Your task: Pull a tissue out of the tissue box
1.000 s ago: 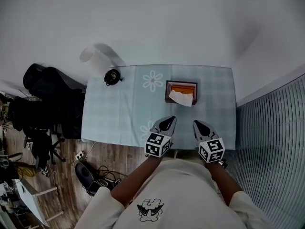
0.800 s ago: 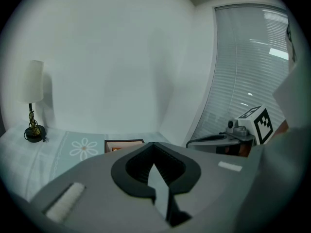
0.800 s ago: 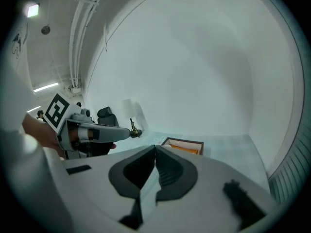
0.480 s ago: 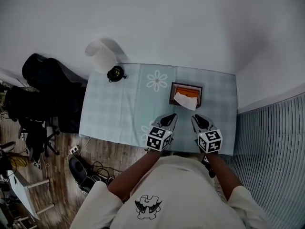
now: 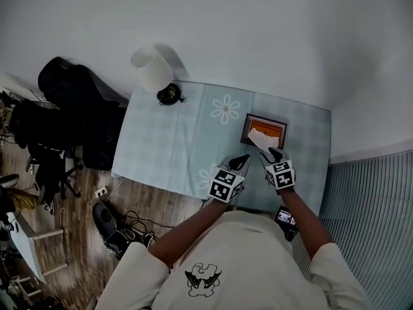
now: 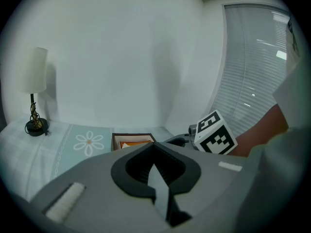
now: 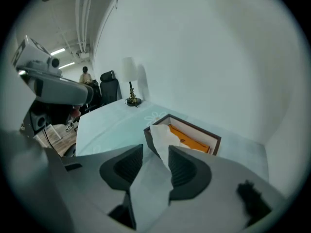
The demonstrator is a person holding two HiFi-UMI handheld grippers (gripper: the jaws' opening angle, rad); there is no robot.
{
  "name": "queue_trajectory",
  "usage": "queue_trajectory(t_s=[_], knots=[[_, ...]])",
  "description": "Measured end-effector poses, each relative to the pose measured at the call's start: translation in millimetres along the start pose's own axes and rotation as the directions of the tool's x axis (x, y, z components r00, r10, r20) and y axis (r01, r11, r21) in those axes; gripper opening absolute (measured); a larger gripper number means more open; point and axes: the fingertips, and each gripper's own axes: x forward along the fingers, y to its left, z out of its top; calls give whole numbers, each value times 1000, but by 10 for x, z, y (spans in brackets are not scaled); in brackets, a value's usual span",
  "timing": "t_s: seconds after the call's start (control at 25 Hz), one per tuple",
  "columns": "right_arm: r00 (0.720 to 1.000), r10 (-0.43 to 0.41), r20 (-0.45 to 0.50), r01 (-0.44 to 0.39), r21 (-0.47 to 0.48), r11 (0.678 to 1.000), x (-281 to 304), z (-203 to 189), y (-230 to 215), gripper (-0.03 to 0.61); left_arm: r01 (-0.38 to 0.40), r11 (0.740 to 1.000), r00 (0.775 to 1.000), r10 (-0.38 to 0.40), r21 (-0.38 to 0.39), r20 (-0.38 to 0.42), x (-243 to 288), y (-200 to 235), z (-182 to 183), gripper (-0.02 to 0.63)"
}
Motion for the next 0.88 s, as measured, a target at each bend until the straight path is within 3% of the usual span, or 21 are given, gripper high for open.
queue_trajectory(t_s=[0.32,0.6,0.88], knots=[[988,-117,-96,98,-180,979,330,-28,-94,190,-24,1000,997,23,-9,-68,356,206,-171,8],[984,-121,-133,95,-190,977,493,-133,-121,190,-68,997,988,63,-33,-140,632,528,-438,8],[975,-157,-160,120,-216,969,505,-214,-193,190,-59,997,987,52,-41,-154,630,517,-460,8]])
